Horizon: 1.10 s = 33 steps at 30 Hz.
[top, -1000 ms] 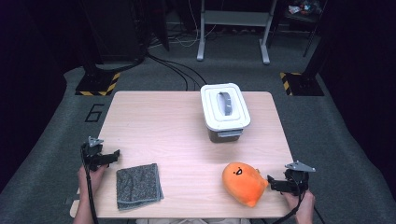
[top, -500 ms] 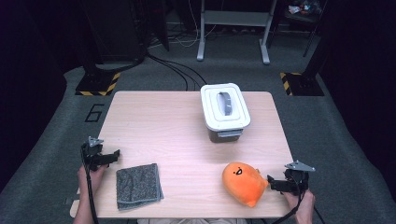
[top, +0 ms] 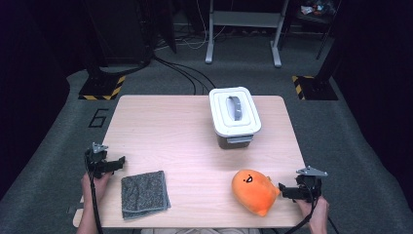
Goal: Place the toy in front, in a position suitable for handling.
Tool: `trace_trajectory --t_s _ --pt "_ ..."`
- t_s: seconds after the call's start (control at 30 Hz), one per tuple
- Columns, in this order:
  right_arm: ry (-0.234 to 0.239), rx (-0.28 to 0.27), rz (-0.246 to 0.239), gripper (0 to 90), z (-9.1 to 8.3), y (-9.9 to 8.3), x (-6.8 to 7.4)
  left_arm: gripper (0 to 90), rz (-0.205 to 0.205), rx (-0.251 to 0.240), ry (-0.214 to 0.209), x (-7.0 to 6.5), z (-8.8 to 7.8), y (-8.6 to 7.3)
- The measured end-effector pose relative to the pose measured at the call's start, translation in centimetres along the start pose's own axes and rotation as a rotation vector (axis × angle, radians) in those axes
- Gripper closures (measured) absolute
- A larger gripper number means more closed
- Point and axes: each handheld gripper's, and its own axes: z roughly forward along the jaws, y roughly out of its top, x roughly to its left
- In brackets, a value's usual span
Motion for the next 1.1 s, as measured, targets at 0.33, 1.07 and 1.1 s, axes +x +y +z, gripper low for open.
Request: trace_trajectory --t_s 0.33,1.07,1.1 --pt "0.014 0.048 0.001 0.0 -0.3 1.9 -0.3 12.5 0.0 -0.001 0.001 0.0 0.0 0.0" --pt "0.032 0.023 -0.022 0.0 -1.3 7.1 -0.6 12.5 0.002 0.0 0.003 0.0 0.0 0.0" --pt "0.034 0.024 -0.017 0.0 -1.5 7.3 -0.4 12.5 0.002 -0.001 0.003 0.0 0.0 0.0"
